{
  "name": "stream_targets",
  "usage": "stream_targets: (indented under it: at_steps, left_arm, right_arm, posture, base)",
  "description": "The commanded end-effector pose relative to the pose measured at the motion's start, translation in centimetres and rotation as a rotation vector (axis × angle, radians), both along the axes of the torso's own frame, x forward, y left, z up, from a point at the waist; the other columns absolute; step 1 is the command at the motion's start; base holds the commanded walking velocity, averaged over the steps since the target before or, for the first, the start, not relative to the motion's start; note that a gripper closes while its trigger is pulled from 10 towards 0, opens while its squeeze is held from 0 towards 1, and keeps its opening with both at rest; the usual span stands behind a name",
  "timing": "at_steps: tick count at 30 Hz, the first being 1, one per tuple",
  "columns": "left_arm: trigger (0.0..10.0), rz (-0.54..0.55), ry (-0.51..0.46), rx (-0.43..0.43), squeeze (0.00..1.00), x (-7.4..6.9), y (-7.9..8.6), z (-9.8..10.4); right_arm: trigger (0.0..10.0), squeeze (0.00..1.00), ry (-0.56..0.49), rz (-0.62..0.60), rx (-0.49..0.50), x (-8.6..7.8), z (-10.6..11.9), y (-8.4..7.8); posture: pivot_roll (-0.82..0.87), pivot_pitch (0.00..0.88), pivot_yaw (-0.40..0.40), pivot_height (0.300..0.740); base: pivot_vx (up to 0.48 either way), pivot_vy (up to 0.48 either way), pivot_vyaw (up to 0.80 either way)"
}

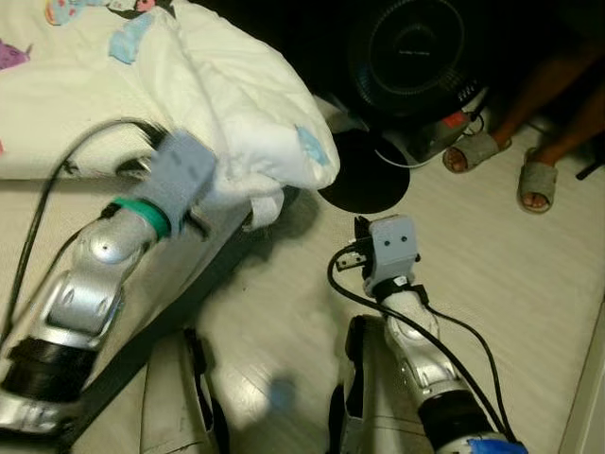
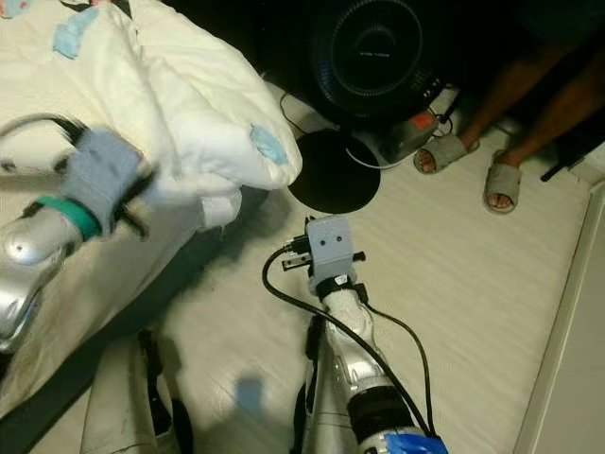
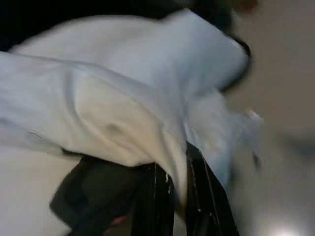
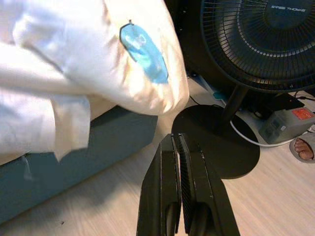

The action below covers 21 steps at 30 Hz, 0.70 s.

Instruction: Clean up the room

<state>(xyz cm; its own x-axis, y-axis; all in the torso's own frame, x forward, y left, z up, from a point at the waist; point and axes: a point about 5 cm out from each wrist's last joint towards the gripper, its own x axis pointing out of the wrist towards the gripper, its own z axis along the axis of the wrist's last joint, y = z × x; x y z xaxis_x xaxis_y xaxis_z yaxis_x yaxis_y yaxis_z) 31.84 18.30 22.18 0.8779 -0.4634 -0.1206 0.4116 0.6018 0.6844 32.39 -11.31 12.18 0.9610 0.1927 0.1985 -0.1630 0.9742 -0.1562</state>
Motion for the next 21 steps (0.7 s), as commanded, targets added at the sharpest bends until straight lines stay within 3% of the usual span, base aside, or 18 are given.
stream_targets:
  at_steps: [1, 6, 9, 12, 14, 16, 19, 21]
  left_arm:
    - [10.0, -0.123, 0.02, 0.08, 0.0, -0.9, -1.0, -0.3]
    - [10.0, -0.093, 0.142, 0.207, 0.0, -1.6, 3.6, -0.3]
    - [10.0, -0.091, 0.172, 0.225, 0.0, -1.9, 4.2, -0.4]
    - [10.0, -0.093, 0.302, 0.274, 0.0, -3.3, 5.9, -2.3]
    - [10.0, -0.115, 0.386, 0.299, 0.0, -4.4, 6.3, -4.0]
    - [10.0, -0.115, 0.386, 0.299, 0.0, -4.4, 6.3, -4.0]
    - [10.0, -0.141, 0.452, 0.356, 0.0, -5.5, 6.3, -6.4]
    - [10.0, -0.141, 0.452, 0.356, 0.0, -5.5, 6.3, -6.4]
  right_arm:
    - [10.0, 0.0, 0.031, -0.012, 0.001, -0.4, -1.0, -0.3]
    - [10.0, 0.0, 0.036, -0.026, 0.002, -0.6, -1.3, -0.7]
    - [10.0, 0.0, 0.036, -0.026, 0.003, -0.6, -1.3, -0.7]
    - [10.0, 0.0, 0.037, -0.026, 0.005, -0.6, -1.3, -0.5]
    - [10.0, 0.0, 0.036, -0.024, 0.007, -0.5, -1.3, -0.5]
    - [10.0, 0.0, 0.036, -0.024, 0.007, -0.5, -1.3, -0.5]
    - [10.0, 0.0, 0.033, -0.021, 0.004, -0.4, -1.2, -0.5]
    - [10.0, 0.0, 0.033, -0.021, 0.004, -0.4, -1.2, -0.5]
  posture:
    - [0.0, 0.269, -0.003, 0.527]
    - [0.01, 0.268, 0.006, 0.527]
    - [0.01, 0.268, 0.006, 0.527]
    - [0.01, 0.269, 0.004, 0.527]
    - [0.01, 0.27, 0.002, 0.527]
    - [0.01, 0.27, 0.002, 0.527]
    - [0.0, 0.272, -0.005, 0.527]
    - [0.0, 0.272, -0.005, 0.527]
  base:
    - [0.0, 0.0, 0.0]
    - [0.0, 0.0, 0.0]
    - [0.0, 0.0, 0.0]
    - [0.0, 0.0, 0.0]
    - [0.0, 0.0, 0.0]
    - [0.0, 0.0, 0.0]
    - [0.0, 0.0, 0.0]
    - [0.0, 0.0, 0.0]
